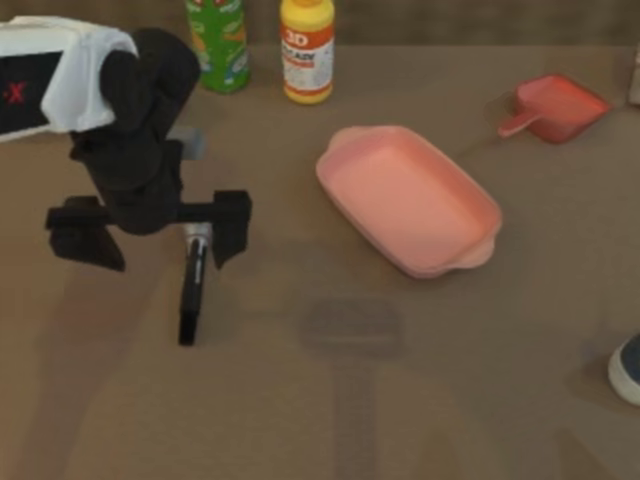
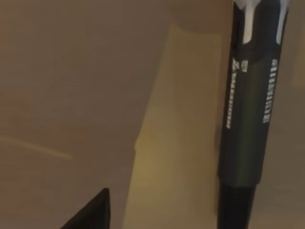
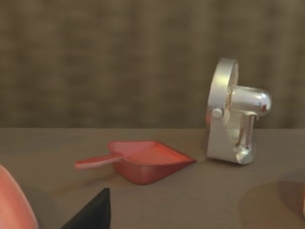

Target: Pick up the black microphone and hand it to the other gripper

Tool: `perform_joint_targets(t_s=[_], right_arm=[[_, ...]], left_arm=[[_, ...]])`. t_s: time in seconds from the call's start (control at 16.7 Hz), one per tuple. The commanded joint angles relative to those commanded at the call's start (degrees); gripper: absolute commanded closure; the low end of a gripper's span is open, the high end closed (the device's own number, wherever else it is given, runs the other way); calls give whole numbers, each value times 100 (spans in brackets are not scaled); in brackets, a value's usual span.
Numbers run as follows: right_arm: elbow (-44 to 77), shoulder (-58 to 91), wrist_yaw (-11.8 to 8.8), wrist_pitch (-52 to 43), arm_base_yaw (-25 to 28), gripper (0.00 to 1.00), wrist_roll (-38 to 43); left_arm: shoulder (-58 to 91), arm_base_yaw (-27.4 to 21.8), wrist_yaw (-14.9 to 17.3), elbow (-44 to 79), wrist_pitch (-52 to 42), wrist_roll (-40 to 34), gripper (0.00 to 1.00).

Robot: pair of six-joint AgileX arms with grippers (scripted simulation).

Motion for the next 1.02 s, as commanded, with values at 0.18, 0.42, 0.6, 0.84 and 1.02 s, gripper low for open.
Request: perform_joint_targets(t_s=[0.18, 0.42, 0.6, 0.84, 1.02], right_arm=[[0, 0, 0, 0, 0, 0, 0], [0, 0, 0, 0, 0, 0, 0], [0, 0, 0, 0, 0, 0, 0], [0, 0, 0, 0, 0, 0, 0], [0, 0, 0, 0, 0, 0, 0]], left_arm=[[412, -16, 2, -265, 728, -7, 0], [945, -33, 5, -625, 1623, -17, 0], [1025, -36, 5, -674, 1725, -19, 0], [1025, -36, 5, -674, 1725, -19, 15], [1025, -36, 5, -674, 1725, -19, 38]])
